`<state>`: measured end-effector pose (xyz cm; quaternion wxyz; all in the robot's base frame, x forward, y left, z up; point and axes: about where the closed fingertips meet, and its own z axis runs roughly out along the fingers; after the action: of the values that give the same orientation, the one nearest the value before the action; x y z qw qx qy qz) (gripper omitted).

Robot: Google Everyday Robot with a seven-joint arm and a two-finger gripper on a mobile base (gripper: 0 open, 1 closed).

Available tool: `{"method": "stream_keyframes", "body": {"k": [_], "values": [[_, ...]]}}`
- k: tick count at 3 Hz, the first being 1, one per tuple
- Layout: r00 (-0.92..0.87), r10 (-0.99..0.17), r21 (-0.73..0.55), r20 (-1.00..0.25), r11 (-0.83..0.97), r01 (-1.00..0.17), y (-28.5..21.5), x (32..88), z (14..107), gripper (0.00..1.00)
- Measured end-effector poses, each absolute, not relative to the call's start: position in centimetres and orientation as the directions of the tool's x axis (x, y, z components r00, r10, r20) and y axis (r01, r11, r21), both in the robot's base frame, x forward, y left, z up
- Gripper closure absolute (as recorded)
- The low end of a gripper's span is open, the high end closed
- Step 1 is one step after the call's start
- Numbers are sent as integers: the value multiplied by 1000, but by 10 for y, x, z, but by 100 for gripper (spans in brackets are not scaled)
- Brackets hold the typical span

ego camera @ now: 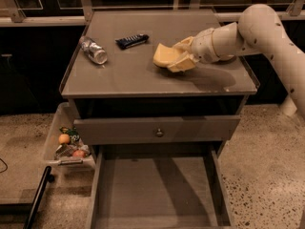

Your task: Pick sponge from middle drawer and place on counter

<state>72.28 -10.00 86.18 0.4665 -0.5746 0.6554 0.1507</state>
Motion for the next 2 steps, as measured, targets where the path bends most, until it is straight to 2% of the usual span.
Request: {"method": "stream_keyframes", "body": {"k": [1,2], "values": [[95,-612,-338,-785,294,-894,-100,723,862,11],[95,-612,-338,-785,294,-894,-100,723,862,0]]}}
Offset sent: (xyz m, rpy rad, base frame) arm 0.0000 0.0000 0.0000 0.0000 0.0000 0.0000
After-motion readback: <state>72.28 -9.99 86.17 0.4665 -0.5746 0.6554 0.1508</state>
